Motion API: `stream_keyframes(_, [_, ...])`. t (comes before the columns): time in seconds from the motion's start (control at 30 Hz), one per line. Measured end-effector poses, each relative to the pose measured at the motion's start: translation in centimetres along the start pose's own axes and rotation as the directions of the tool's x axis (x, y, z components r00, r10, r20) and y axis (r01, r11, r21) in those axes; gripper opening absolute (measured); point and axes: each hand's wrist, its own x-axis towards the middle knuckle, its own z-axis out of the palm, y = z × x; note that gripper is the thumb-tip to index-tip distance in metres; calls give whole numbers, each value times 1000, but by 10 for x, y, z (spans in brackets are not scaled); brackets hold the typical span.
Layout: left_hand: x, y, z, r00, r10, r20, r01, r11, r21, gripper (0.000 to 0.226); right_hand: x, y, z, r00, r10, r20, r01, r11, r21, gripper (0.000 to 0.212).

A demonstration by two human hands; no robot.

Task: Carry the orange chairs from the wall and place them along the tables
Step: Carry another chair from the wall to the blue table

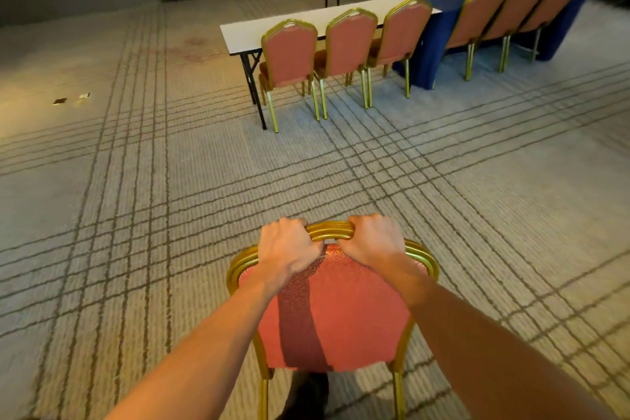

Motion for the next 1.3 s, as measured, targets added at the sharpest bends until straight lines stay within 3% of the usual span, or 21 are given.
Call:
stream_keyframes(0.33, [204, 53, -2, 983, 161, -84, -168, 982, -90, 40, 157, 87, -22, 975, 166, -146, -173, 984, -34, 39])
stream_keyframes(0.67, [383, 133, -23, 913, 383, -142, -397, 914, -86, 42, 282, 185, -65, 917, 320, -237, -341, 939, -52, 41])
stream_keyframes(1.3, [705, 345, 8, 846, 520, -114, -531, 841, -103, 42, 529, 460, -106, 888, 421, -186, -437, 898, -56, 45])
